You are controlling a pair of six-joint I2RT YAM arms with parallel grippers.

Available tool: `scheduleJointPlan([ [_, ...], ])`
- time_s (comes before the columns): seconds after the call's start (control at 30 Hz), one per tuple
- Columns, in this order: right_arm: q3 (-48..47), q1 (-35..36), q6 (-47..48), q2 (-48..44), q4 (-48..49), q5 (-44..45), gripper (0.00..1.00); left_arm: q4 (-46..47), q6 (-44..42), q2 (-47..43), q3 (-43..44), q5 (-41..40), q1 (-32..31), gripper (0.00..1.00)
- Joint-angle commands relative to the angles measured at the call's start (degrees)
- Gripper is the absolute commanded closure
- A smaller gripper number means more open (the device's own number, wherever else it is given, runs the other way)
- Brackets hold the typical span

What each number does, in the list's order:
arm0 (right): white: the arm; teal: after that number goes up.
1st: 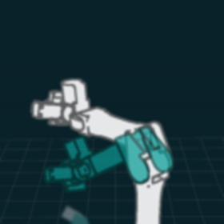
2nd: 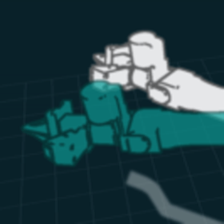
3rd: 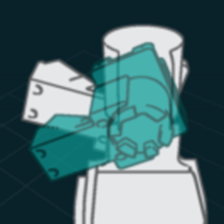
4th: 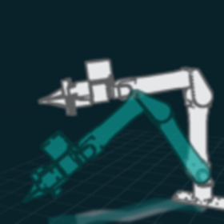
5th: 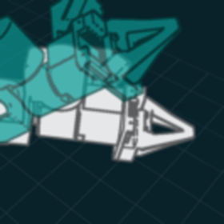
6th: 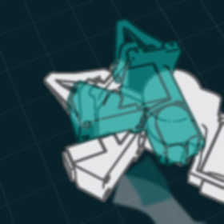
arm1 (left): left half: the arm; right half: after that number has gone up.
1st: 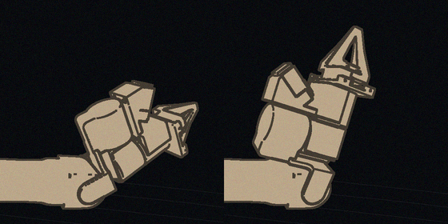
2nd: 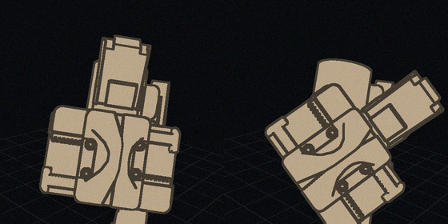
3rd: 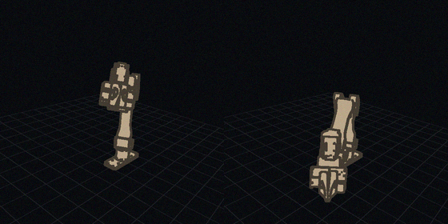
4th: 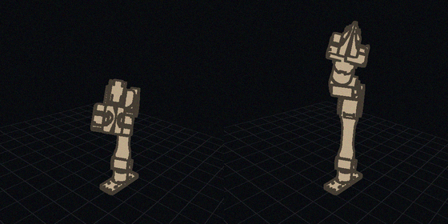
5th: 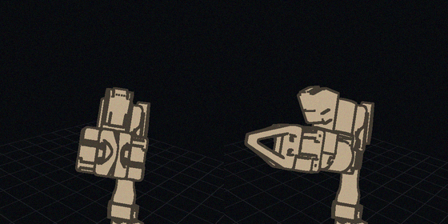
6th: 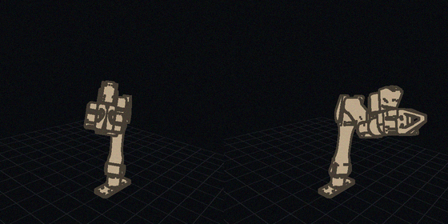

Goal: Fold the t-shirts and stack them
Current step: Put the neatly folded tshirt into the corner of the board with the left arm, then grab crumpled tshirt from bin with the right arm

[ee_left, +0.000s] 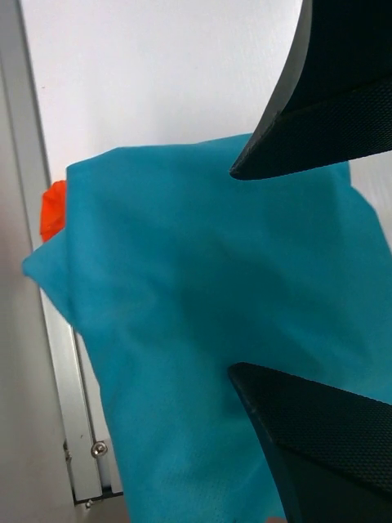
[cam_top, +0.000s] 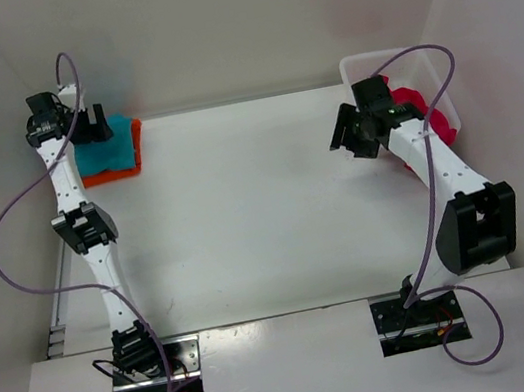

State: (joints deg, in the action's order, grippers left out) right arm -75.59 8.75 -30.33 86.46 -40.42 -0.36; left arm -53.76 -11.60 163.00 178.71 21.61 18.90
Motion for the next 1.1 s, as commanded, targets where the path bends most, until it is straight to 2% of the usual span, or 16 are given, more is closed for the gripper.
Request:
scheduleJointPlan([
  [0.0, -3.69, 0.47, 0.71, -2.87, -2.64, 2.03, 0.31, 4.63, 3.68, 2.67, 0.94, 4.93, 1.23, 0.01],
  [0.23, -7.11, 1.08, 0.18, -0.85, -4.93, 2.56, 0.31, 9.97, 6.85, 7.25, 0.94, 10.56, 4.92, 0.01],
  [0.43, -9.05, 2.84, -0.44, 0.29, -6.07, 3.17, 0.31, 14.99, 8.78, 7.77, 0.94, 9.24, 6.15, 0.01],
  [0.63, -10.80, 2.85, -0.44, 1.35, -7.12, 5.63, 0.25, 15.61, 8.17, 4.26, 0.94, 9.24, 6.15, 0.01],
  [0.73, -13.78, 2.85, -0.96, 2.04, -9.22, 9.93, 0.24, 14.92, 7.47, 1.89, 0.94, 8.54, 6.15, 0.01],
  [0.83, -19.05, -1.36, -1.58, 3.28, -14.04, 17.83, 0.22, 13.24, 6.94, -1.18, 0.94, 8.54, 6.15, 0.01],
  [0.87, -20.37, -4.94, -2.10, 4.41, -15.37, 20.98, 0.16, 11.76, 6.07, -3.02, 0.94, 8.54, 6.15, 0.01],
  [0.97, -24.77, -13.63, -0.71, 8.02, -18.98, 24.08, 0.11, 8.24, 4.48, -7.07, 0.94, 9.06, 4.93, 0.01],
  [1.07, -26.10, -17.88, 2.11, 12.57, -17.76, 26.20, 0.09, 4.64, 1.76, -11.03, 0.94, 8.29, 3.35, 0.01],
])
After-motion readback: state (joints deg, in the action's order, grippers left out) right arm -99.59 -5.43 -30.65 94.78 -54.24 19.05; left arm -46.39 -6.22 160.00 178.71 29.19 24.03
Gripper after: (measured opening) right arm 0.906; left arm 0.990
